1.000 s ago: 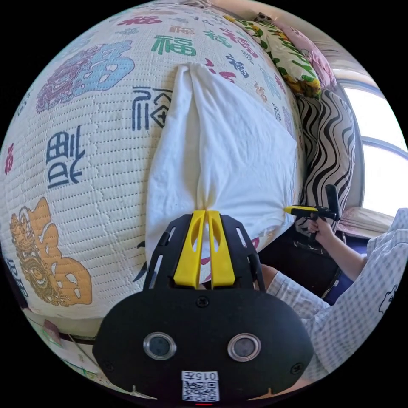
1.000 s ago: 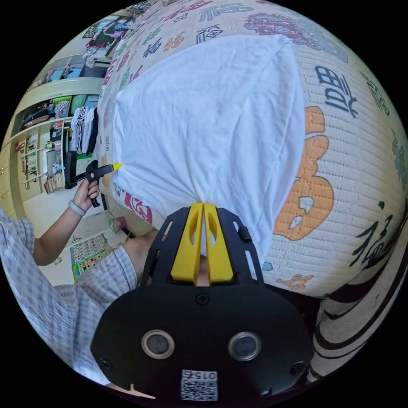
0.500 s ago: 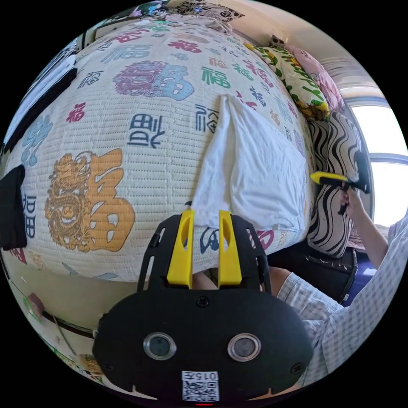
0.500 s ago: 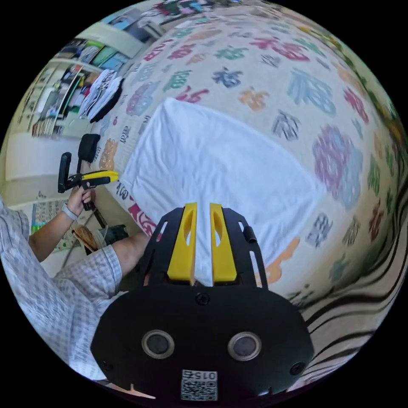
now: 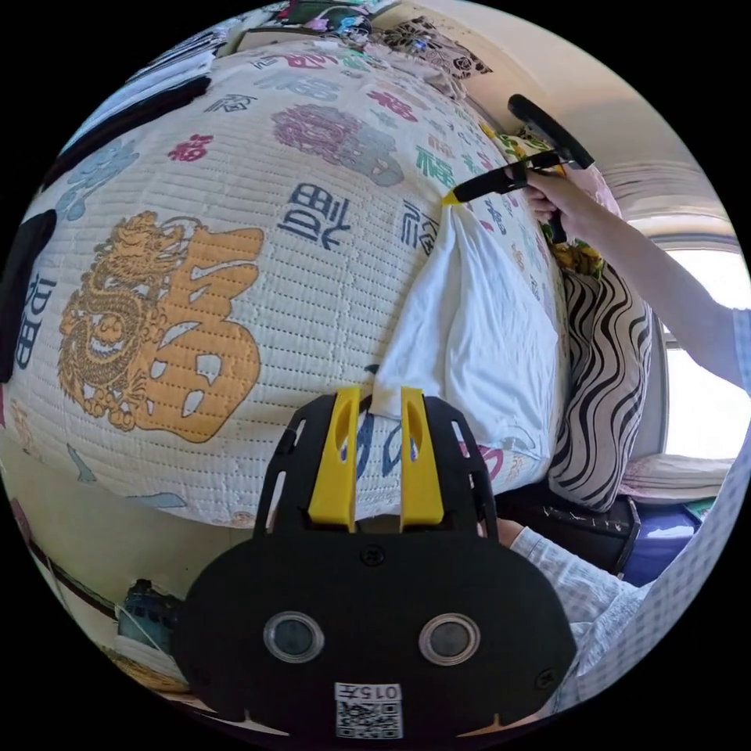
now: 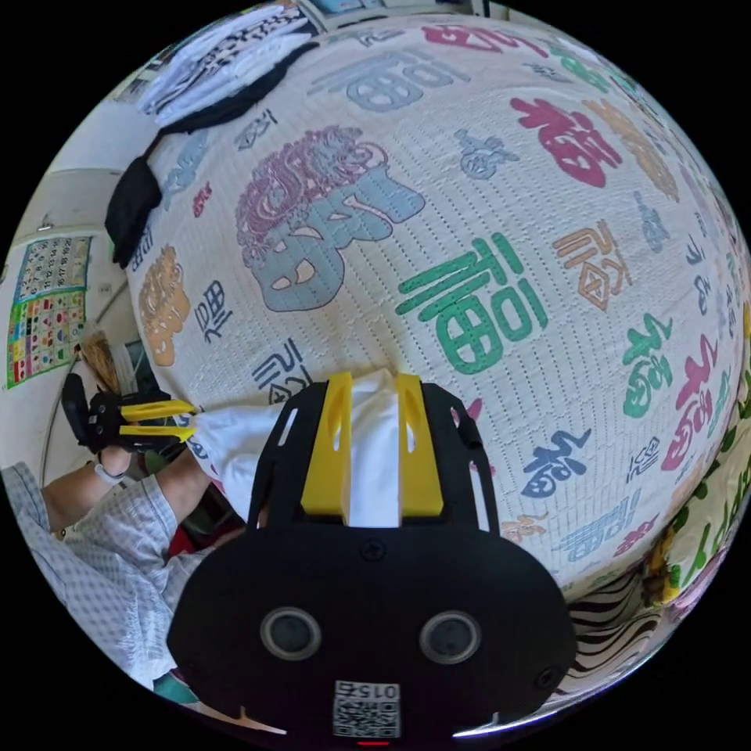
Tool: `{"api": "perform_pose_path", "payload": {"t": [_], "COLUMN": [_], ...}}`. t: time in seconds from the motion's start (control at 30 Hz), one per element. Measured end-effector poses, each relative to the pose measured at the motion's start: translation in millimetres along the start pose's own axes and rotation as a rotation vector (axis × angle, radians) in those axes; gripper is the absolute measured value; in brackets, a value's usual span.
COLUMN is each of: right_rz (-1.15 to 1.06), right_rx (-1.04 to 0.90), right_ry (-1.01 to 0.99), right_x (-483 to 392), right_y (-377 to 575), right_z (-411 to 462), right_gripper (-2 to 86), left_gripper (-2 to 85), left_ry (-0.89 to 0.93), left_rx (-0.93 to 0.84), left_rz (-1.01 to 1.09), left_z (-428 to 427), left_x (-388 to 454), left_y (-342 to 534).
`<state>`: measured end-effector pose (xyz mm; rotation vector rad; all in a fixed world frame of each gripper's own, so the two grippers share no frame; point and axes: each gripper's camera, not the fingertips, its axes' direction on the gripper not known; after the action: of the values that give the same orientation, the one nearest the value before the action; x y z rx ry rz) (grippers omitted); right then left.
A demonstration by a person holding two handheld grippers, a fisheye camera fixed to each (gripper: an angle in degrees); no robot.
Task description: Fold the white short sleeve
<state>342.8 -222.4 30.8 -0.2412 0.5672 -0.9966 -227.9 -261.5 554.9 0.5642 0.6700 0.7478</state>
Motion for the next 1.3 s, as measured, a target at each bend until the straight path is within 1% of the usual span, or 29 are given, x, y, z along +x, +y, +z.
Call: {"api": "perform_pose_path", "payload": {"t": [0.17, 0.23, 0.3, 0.37, 0.47, 0.5, 0.67, 0.73, 0.9, 1.03, 1.2, 1.3], "right_rz": [-0.004, -0.014, -0.021, -0.033, -0.036, -0.038, -0.014, 0.04, 0.177, 0.279, 0.336, 0.315], "right_rx": [-0.024, -0.037, -0.034, -0.021, 0.067, 0.118, 0.277, 0.339, 0.402, 0.421, 0.469, 0.472], "right_ry": [0.033, 0.03, 0.023, 0.011, -0.062, -0.101, -0.204, -0.264, -0.33, -0.356, -0.427, -0.404], "right_x": [-7, -9, -10, -9, -2, 2, 28, 48, 90, 122, 148, 156], "right_y": [-6, -7, -4, 3, 31, 49, 144, 200, 306, 379, 431, 449], "right_z": [-6, -10, -16, -24, -51, -64, -105, -115, -109, -84, -57, -49], "right_gripper": [5.1, 1.3, 0.2, -0.3, -0.5, -0.6, -0.5, -0.5, -0.4, -0.3, -0.2, -0.1], "left_gripper": [7.0, 3.2, 0.9, -0.1, -0.6, -0.7, -0.8, -0.8, -0.7, -0.7, -0.7, -0.6], "left_ry": [0.055, 0.101, 0.121, 0.118, 0.135, 0.132, 0.189, 0.225, 0.287, 0.2, 0.14, 0.085], "left_rx": [-0.027, -0.052, -0.07, -0.042, 0.027, 0.037, 0.027, 0.004, -0.069, -0.144, -0.212, -0.243], "left_rz": [0.007, 0.031, 0.037, 0.055, 0.127, 0.184, 0.405, 0.505, 0.674, 0.827, 0.899, 0.931], "left_z": [33, 51, 65, 71, 70, 70, 94, 124, 212, 302, 392, 440], "left_x": [-7, -7, -5, 2, 26, 43, 126, 169, 245, 303, 345, 362], "left_y": [10, 16, 21, 30, 47, 55, 81, 91, 110, 127, 132, 130]}}
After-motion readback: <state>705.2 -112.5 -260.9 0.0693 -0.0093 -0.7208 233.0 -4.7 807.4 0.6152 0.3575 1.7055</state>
